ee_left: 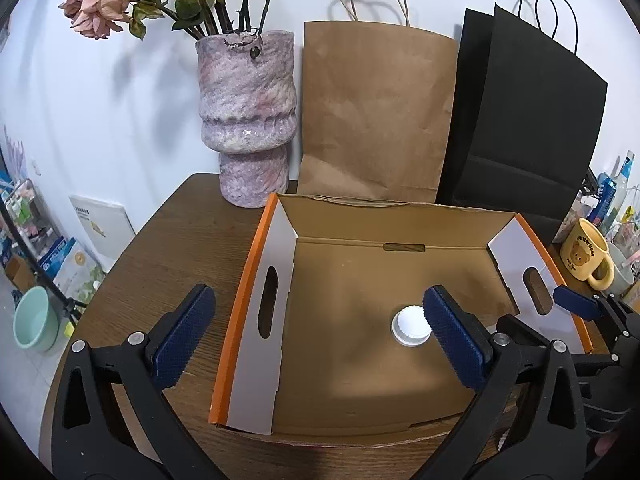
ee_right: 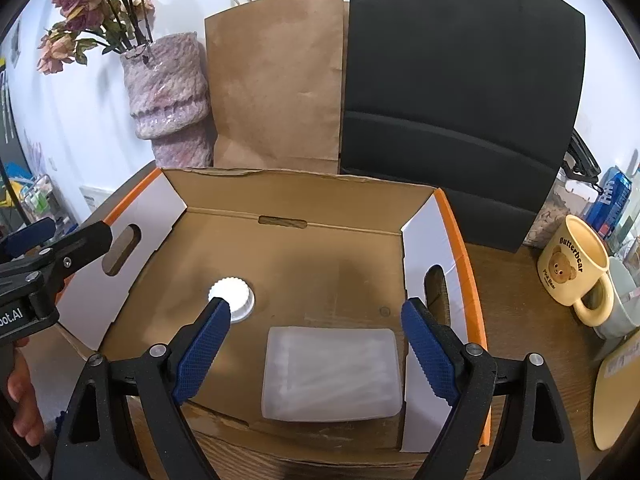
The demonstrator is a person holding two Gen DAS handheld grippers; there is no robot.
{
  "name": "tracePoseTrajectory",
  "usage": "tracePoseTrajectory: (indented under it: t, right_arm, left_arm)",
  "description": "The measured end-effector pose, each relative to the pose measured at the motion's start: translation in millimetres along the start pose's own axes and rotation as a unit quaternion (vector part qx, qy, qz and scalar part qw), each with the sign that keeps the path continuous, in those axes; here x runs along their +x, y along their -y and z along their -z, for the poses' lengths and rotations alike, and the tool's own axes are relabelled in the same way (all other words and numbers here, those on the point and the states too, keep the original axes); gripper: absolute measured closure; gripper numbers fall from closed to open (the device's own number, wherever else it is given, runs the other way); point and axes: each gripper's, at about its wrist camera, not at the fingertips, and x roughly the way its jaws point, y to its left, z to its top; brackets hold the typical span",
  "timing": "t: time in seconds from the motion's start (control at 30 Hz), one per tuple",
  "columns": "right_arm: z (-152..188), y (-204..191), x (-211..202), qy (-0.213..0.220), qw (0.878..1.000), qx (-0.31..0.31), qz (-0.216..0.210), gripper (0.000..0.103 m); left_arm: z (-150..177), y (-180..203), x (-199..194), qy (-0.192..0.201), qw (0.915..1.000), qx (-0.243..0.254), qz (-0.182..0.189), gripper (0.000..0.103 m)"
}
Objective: Organize rigid objects
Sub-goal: 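Withdraw both open tools from the cardboard box back over the table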
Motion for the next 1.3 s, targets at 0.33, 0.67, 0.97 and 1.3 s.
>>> tracePoseTrajectory:
  t: [0.33, 0.67, 0.97, 1.3]
  right_arm:
    - [0.6, -1.2, -8.1, 0.009, 1.0, -0.002, -0.006, 0.012]
    - [2.9, -4.5, -27.0, 0.027, 1.0, -0.002, -0.015, 0.012]
    - [14.9, -8.5, -59.9, 0.05, 0.999, -0.01, -0.008, 0.012]
    - [38.5, -11.4, -95.8, 0.064, 0.998, -0.021, 0.003, 0.012]
  left_arm:
    - [-0.2, -1.2, -11.2, 0.005, 0.9999, -0.003, 0.009, 0.0]
    - [3.7, 0.6, -27.9, 0.015, 0.9997, 0.002, 0.017, 0.0]
    - [12.5, -2.1, -51.8, 0.029, 0.9992, 0.006, 0.028, 0.0]
    - [29.5, -5.2, -78.6, 0.034, 0.9988, 0.012, 0.032, 0.0]
